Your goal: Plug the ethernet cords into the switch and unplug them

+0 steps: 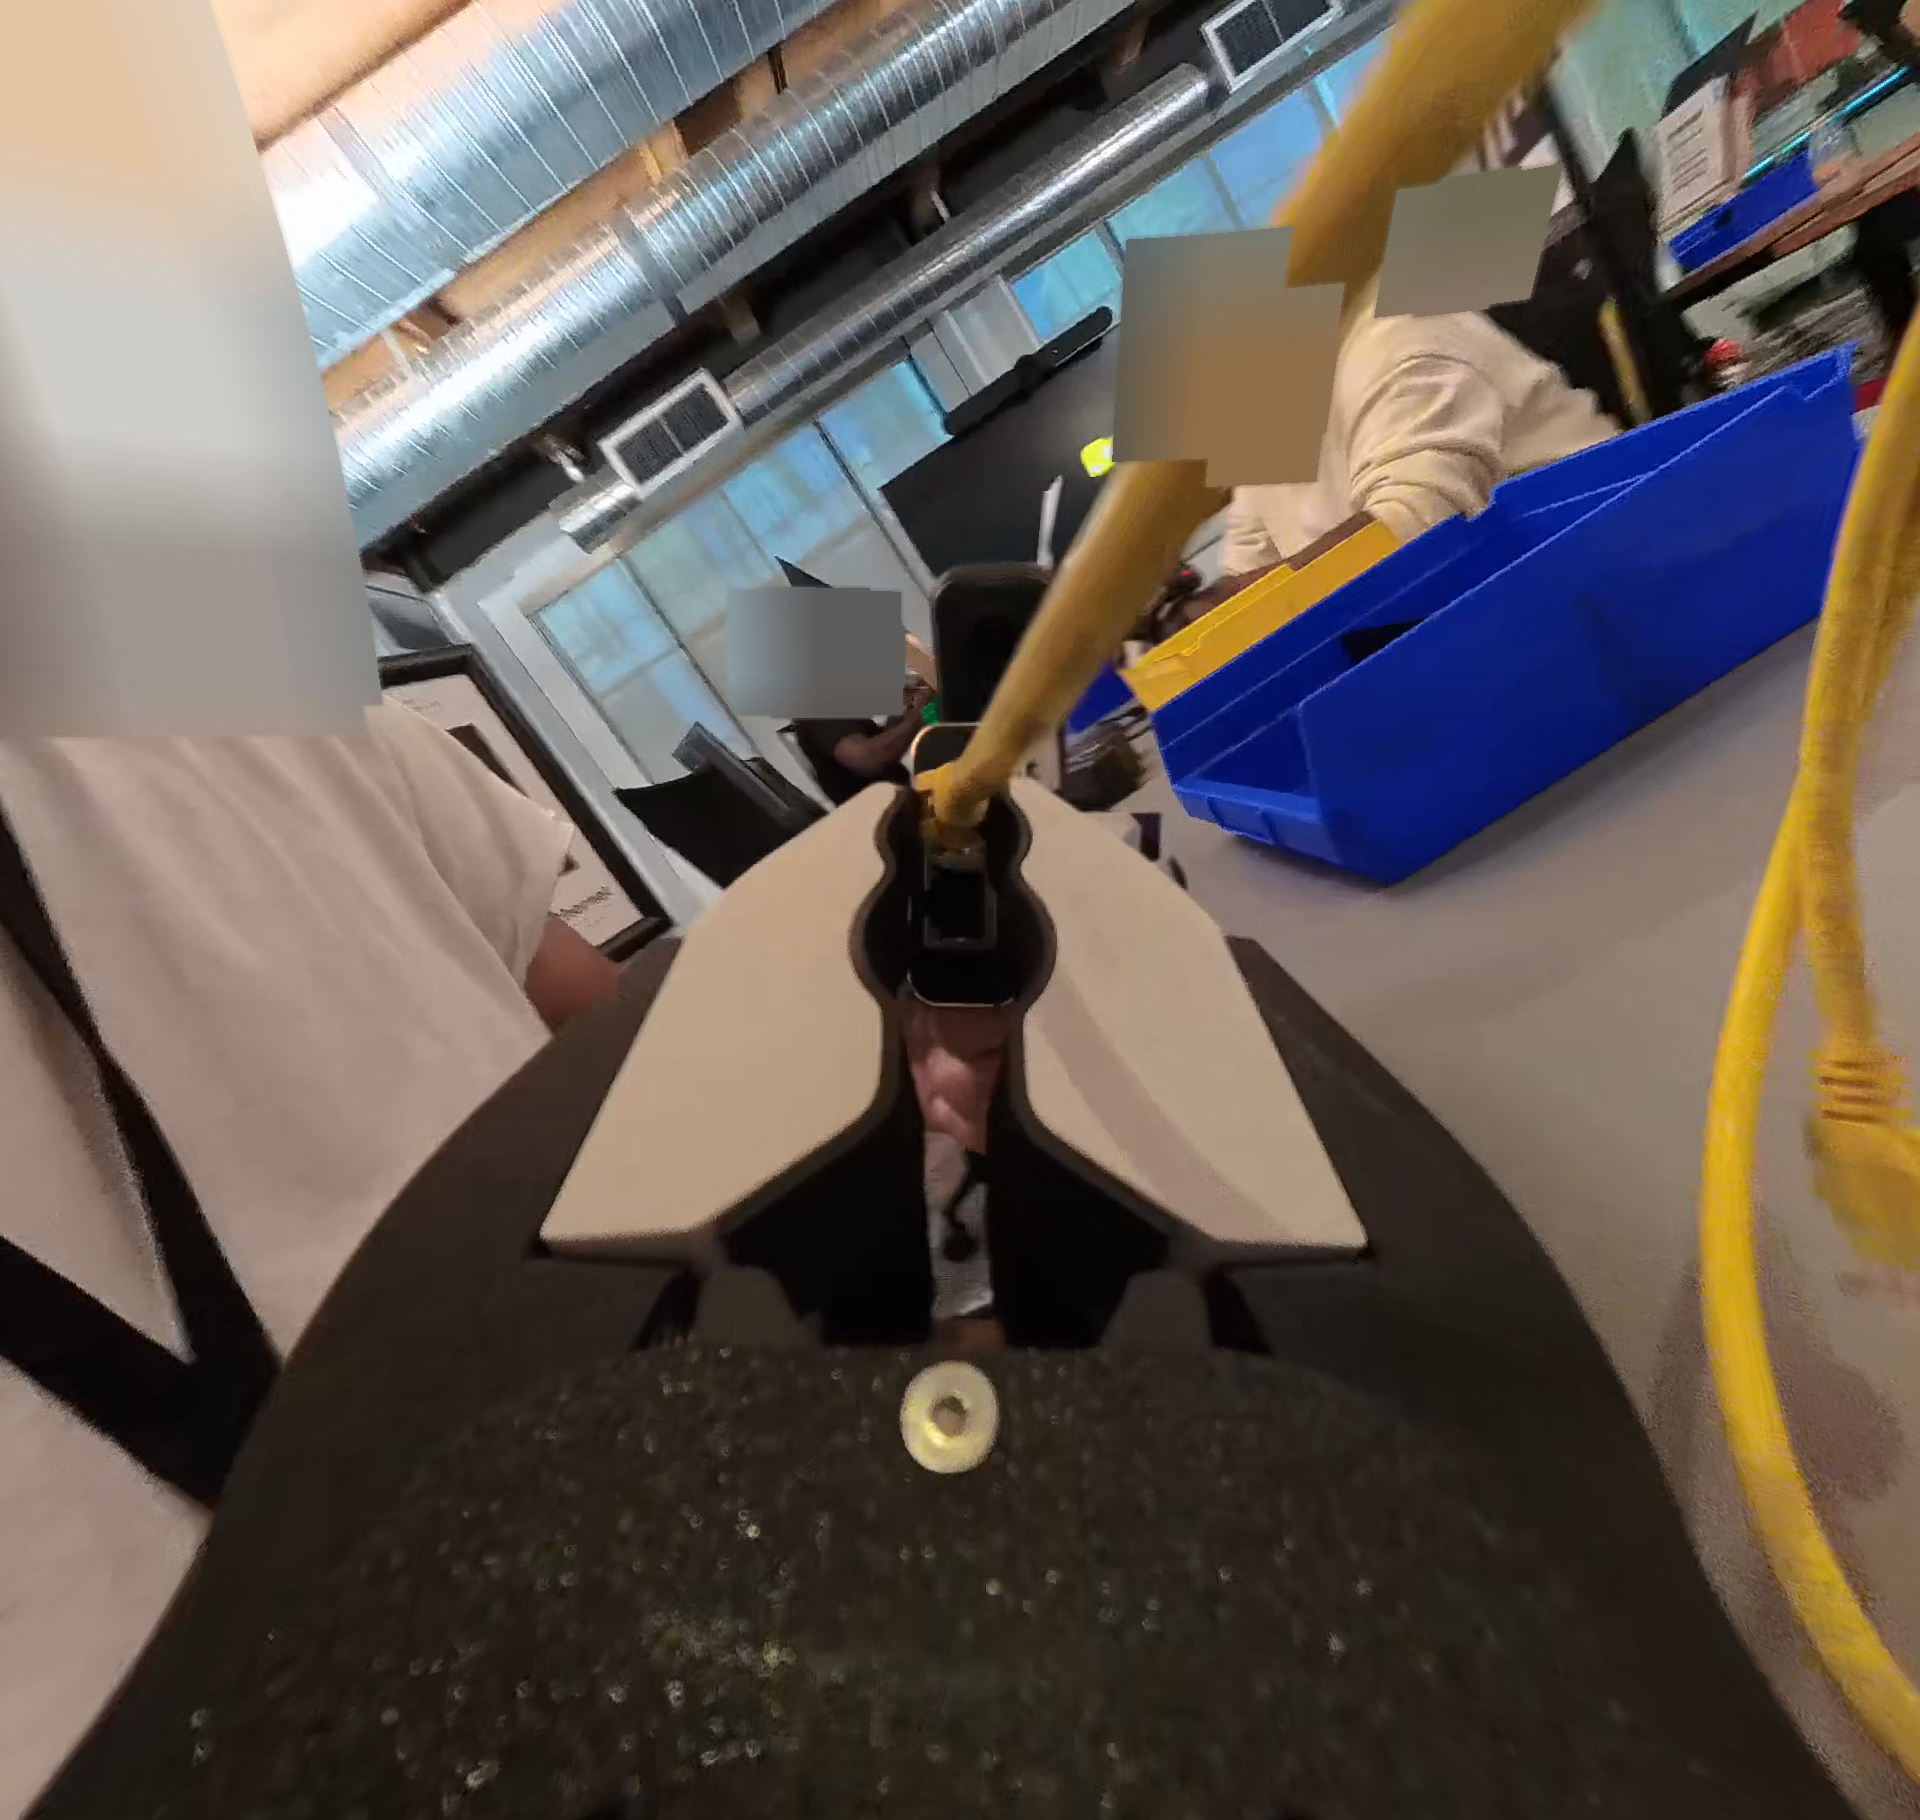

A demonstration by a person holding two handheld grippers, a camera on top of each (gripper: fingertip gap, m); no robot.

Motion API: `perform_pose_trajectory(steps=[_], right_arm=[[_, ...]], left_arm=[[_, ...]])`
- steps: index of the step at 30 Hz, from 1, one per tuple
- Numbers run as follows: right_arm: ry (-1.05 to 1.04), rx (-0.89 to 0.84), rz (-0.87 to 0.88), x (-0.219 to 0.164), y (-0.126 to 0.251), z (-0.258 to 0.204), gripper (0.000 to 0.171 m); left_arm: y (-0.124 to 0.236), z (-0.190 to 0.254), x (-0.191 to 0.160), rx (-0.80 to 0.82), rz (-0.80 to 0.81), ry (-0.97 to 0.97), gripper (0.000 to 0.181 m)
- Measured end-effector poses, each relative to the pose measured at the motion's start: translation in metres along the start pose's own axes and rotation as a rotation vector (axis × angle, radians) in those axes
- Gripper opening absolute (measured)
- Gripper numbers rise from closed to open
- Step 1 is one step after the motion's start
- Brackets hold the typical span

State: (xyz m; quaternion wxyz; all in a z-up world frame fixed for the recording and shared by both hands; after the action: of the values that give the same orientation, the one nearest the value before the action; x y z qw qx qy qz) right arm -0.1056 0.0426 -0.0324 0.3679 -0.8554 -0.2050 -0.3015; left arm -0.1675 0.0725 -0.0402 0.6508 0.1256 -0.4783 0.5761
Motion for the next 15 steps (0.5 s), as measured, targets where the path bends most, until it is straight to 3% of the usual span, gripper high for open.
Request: perform_pose_trajectory(steps=[5,8,11,15], right_arm=[[0.006,-0.032,-0.043,-0.004,-0.001,0.003,0.011],[0.291,-0.108,-0.169,-0.003,-0.002,0.002,0.011],[0.403,-0.137,-0.164,0.001,0.002,0.004,0.013],[0.265,-0.089,-0.073,0.007,0.003,0.000,0.012]], left_arm=[[0.006,-0.004,-0.001,0.010,-0.047,0.005,0.027],[0.008,-0.007,-0.006,0.031,-0.082,-0.001,0.026],[0.001,-0.010,-0.008,0.063,-0.060,0.002,0.027],[-0.008,-0.005,-0.009,0.050,-0.049,-0.036,0.026]])
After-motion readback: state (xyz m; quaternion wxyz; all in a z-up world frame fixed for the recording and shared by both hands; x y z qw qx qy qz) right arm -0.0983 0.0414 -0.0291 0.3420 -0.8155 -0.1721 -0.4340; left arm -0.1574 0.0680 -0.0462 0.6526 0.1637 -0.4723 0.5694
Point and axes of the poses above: each gripper's, where its closed fingertips meet, y back along the fingers, x out of its top, z = x × y across the jaws, the point moved 4 cm from there along y, back along the fingers, and after that the axes turned 15 degrees about z, right-handed, at the moved point
